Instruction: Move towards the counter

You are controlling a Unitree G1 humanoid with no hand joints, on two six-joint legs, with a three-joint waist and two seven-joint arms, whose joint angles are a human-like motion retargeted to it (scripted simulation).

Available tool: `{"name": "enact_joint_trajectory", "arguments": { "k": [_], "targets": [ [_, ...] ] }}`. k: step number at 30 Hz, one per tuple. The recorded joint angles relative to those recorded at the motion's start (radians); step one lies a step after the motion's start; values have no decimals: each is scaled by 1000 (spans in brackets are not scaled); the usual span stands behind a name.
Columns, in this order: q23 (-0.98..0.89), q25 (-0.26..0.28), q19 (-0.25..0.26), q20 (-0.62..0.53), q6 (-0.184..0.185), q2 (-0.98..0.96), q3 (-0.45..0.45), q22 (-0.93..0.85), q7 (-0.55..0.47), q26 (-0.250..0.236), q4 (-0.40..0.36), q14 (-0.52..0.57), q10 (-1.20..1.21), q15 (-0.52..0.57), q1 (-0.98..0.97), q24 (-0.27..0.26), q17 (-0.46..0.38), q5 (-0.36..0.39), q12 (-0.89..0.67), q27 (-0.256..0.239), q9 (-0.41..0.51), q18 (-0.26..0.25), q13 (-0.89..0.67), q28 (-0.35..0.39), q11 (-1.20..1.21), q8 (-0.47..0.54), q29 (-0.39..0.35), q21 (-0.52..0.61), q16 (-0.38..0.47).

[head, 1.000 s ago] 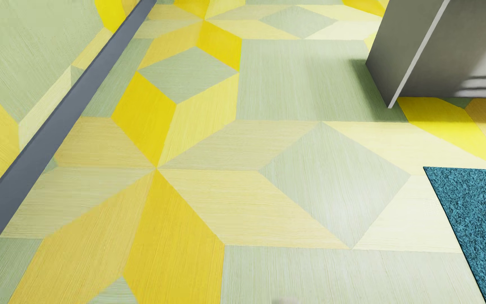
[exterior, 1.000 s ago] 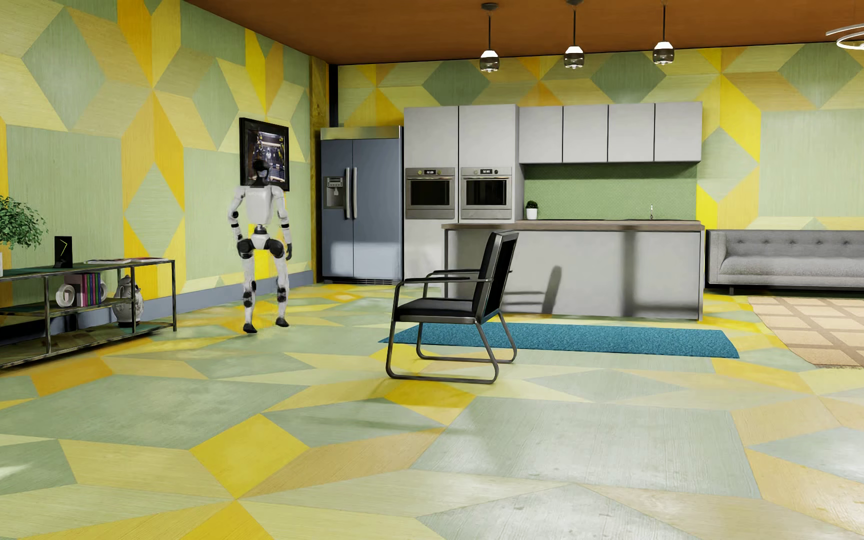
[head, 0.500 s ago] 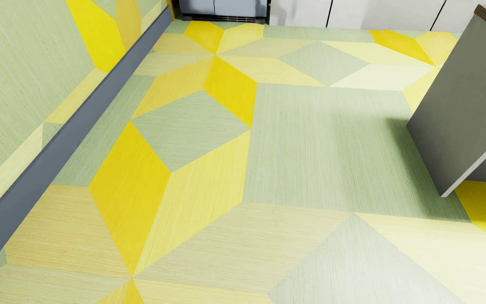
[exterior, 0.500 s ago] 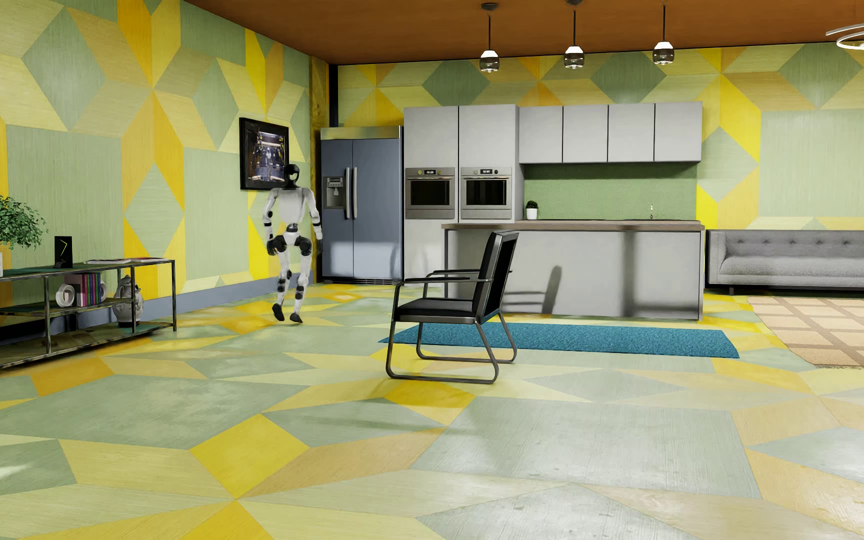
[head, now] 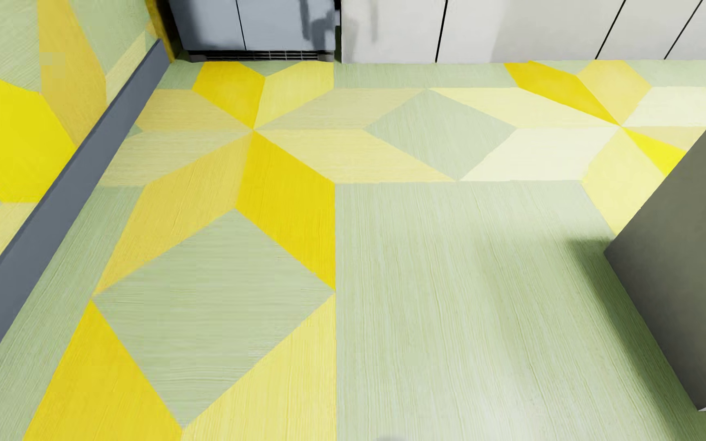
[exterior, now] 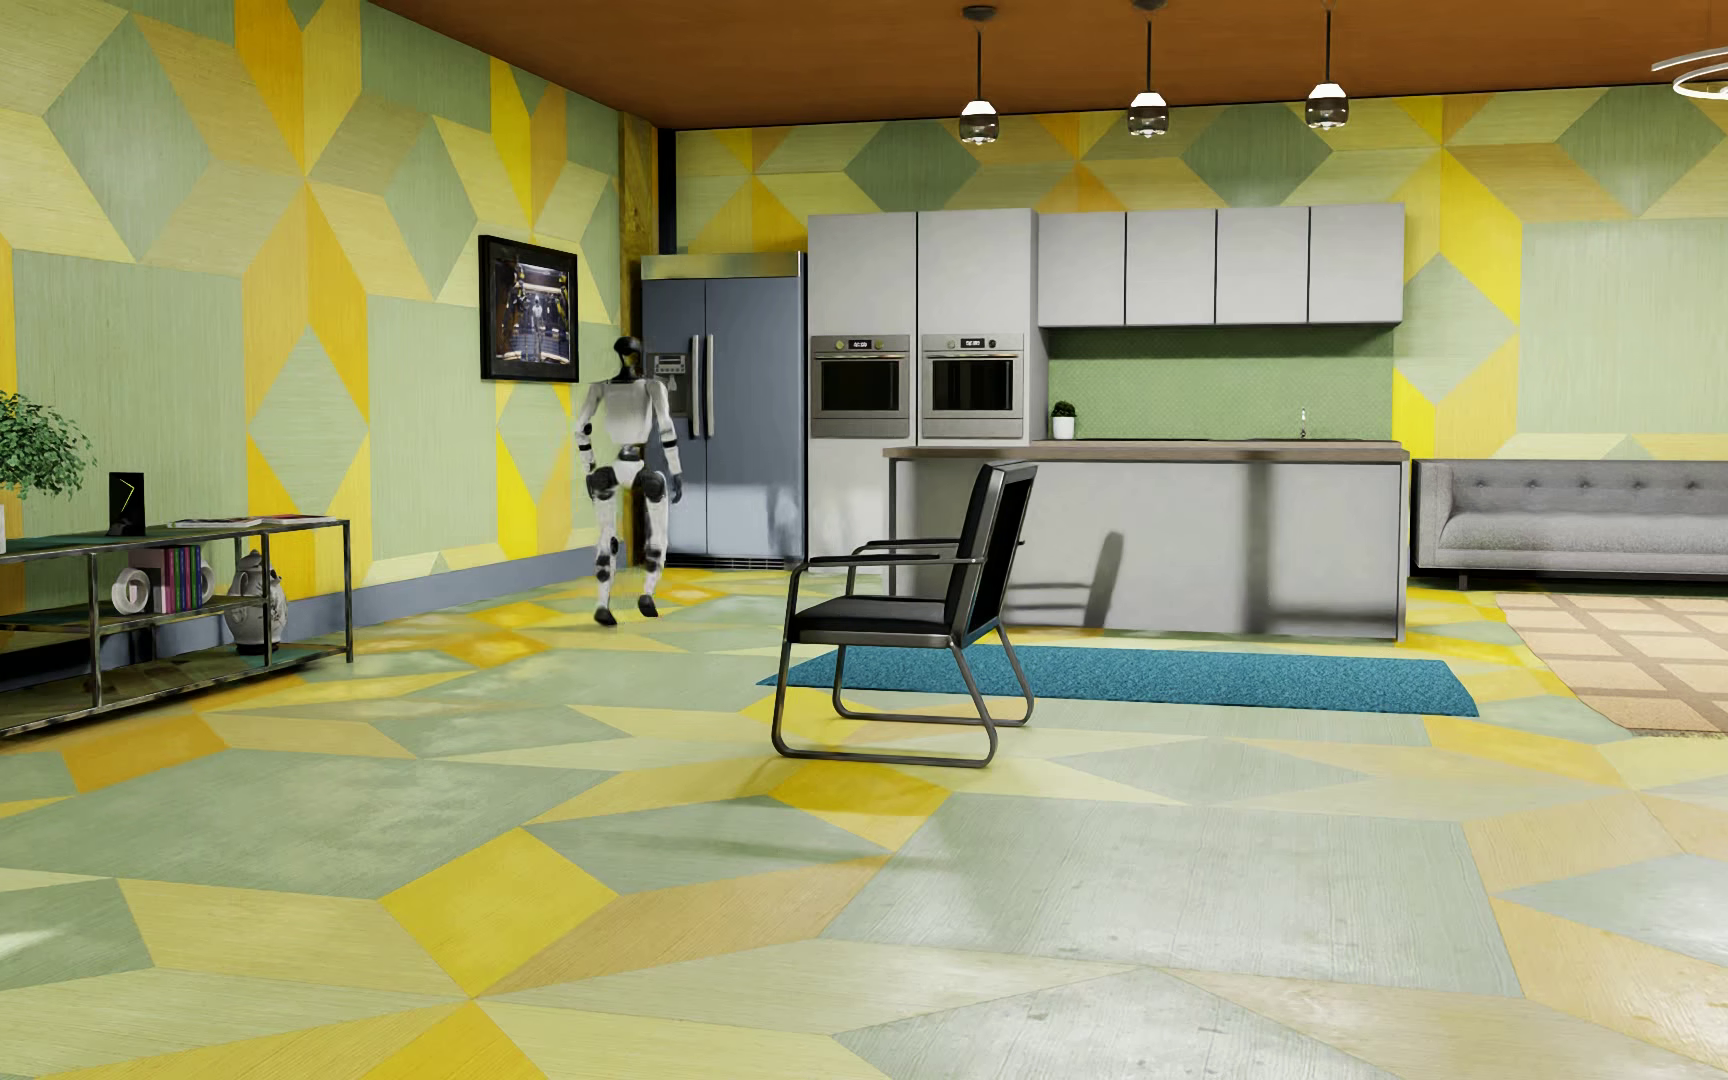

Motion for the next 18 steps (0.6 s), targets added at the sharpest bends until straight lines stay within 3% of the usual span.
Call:
{"name": "enact_joint_trajectory", "arguments": {
  "k": [2, 3, 4, 5, 6, 7, 8, 9, 11, 12, 14, 16, 17, 18],
  "targets": [
    [46, 0, 0, 45, 6, -85, -76, -100, 0, 0, 27, -180, -21, 36, 151, 0, -15, -22, -48, 0, -23, 0, 37, 0, -367, 0, 0, 3, 17],
    [72, 0, 0, 67, 1, -103, -100, -132, 0, 0, 30, -221, -13, 95, 196, 0, -18, -35, -78, 0, -41, 0, 51, 0, -544, 0, 0, 5, 22],
    [98, 0, 0, 90, -6, -120, -110, -154, 0, 0, 34, -223, -19, 336, 229, 0, -18, -40, -101, 0, -56, 0, 63, 0, -765, 0, 0, 9, 25],
    [124, 0, 0, 109, -11, -151, -105, -165, 0, 0, 40, -175, -17, 414, 257, 0, -18, -35, -112, 0, -62, 0, 73, 0, -817, 0, 0, 9, 23],
    [153, 0, 0, 130, -11, -175, -97, -164, 0, 0, 62, -78, 33, 95, 286, 0, -18, -18, -103, 0, -53, 0, 75, 0, -544, 0, 0, 19, 16],
    [176, 0, 0, 145, -3, -197, -85, -133, 0, 0, 96, 59, 159, -7, 272, 0, -17, 4, -84, 0, -52, 0, 73, 0, -418, 0, 0, 21, -1],
    [188, 0, 0, 143, 7, -202, -67, -68, 0, 0, 136, 188, 365, -12, 210, 0, -12, 38, -66, 0, -45, 0, 62, 0, -301, 0, 0, 16, -20],
    [185, 0, 0, 121, 5, -153, -46, 8, 0, 0, 157, 244, 623, -54, 119, 0, -10, 86, -50, 0, -24, 0, 33, 0, -239, 0, 0, 36, -26],
    [81, 0, 0, 14, -26, 14, 35, 122, 0, 0, 145, 195, 1044, -52, -138, 0, 1, 169, -24, 0, -11, 0, -14, 0, -318, 0, 0, 53, -15],
    [6, 0, 0, -19, -50, 127, 99, 157, 0, 0, 126, 199, 1087, -17, -247, 0, 9, 185, 9, 0, -8, 0, -27, 0, -390, 0, 0, 36, -16],
    [-118, 0, 0, -53, -79, 335, 223, 192, 0, 0, 89, 321, 880, 56, -436, 0, 23, 181, 84, 0, -12, 0, -67, 0, -534, 0, 0, 7, -26],
    [-224, 0, 0, -68, -82, 501, 323, 186, 0, 0, 96, 462, 463, 121, -552, 0, 21, 134, 153, 0, -17, 0, -111, 0, -625, 0, 0, -4, -38],
    [-281, 0, 0, -69, -67, 572, 342, 180, 0, 0, 112, 418, 269, 148, -594, 0, 10, 107, 180, 0, -27, 0, -131, 0, -646, 0, 0, -9, -48],
    [-343, 0, 0, -68, -48, 625, 355, 179, 0, 0, 134, 251, 115, 190, -633, 0, -8, 80, 194, 0, -41, 0, -143, 0, -652, 0, 0, -21, -61]
  ]
}}
